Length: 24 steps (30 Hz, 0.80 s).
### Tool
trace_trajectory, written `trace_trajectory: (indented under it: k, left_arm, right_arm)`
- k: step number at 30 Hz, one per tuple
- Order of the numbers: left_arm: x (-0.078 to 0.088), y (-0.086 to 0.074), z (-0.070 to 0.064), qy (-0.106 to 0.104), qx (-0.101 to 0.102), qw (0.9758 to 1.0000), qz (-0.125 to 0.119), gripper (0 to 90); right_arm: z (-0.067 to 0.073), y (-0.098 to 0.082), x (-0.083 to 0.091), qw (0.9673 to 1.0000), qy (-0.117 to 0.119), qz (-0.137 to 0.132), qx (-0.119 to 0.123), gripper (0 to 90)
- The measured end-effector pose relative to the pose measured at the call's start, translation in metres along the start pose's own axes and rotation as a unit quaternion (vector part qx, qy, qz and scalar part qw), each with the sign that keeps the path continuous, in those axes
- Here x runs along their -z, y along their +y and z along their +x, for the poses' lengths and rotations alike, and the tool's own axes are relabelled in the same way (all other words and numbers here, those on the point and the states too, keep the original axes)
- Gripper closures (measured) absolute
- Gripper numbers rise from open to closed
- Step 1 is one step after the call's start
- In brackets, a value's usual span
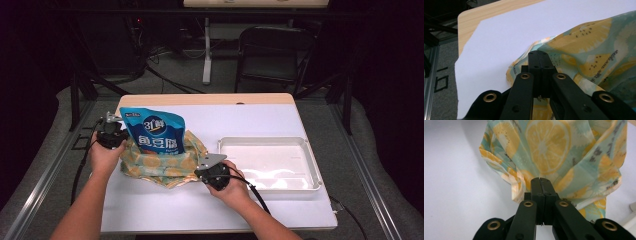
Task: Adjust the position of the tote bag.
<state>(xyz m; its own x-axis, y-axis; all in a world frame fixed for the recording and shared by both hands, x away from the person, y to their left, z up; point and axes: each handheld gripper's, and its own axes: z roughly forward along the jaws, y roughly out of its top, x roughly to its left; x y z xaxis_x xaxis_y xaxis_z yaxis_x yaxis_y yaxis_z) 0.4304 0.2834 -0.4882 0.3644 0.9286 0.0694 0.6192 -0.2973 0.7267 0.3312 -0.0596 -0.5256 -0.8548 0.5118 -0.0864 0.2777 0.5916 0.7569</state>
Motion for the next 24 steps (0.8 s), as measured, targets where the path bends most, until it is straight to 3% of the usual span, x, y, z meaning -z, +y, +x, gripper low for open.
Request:
trace_trajectory:
  k: [3,12,14,17,19,21,22,24]
  left_arm:
    - [-0.001,0.000,-0.001,0.001,0.000,1.0000,0.001,90.0]
    - [0.013,-0.010,0.004,-0.015,0.040,0.9985,-0.035,79.2]
    - [0.020,-0.015,0.005,-0.019,0.057,0.9965,-0.059,77.4]
    - [0.023,-0.017,0.007,-0.031,0.069,0.9948,-0.068,75.0]
    - [0.026,-0.018,0.009,-0.035,0.074,0.9935,-0.079,71.2]
    - [0.028,-0.018,0.010,-0.036,0.078,0.9925,-0.087,68.9]
    - [0.030,-0.018,0.012,-0.050,0.078,0.9921,-0.085,66.9]
    - [0.031,-0.019,0.012,-0.047,0.078,0.9918,-0.090,65.5]
  right_arm:
    - [0.000,0.000,0.001,1.0000,0.002,-0.003,-0.002,90.0]
    - [-0.001,0.002,0.008,0.9997,0.004,-0.020,-0.009,90.0]
    - [0.000,0.002,0.011,0.9996,0.004,-0.025,-0.012,88.5]
    - [0.000,0.002,0.013,0.9995,0.003,-0.027,-0.014,87.0]
    - [0.000,0.002,0.014,0.9990,0.006,-0.035,-0.026,85.0]
    - [0.001,0.003,0.014,0.9992,0.002,-0.034,-0.021,82.3]
    - [0.002,0.004,0.015,0.9992,-0.001,-0.034,-0.019,80.6]
    - [0.002,0.005,0.015,0.9993,-0.005,-0.034,-0.018,78.5]
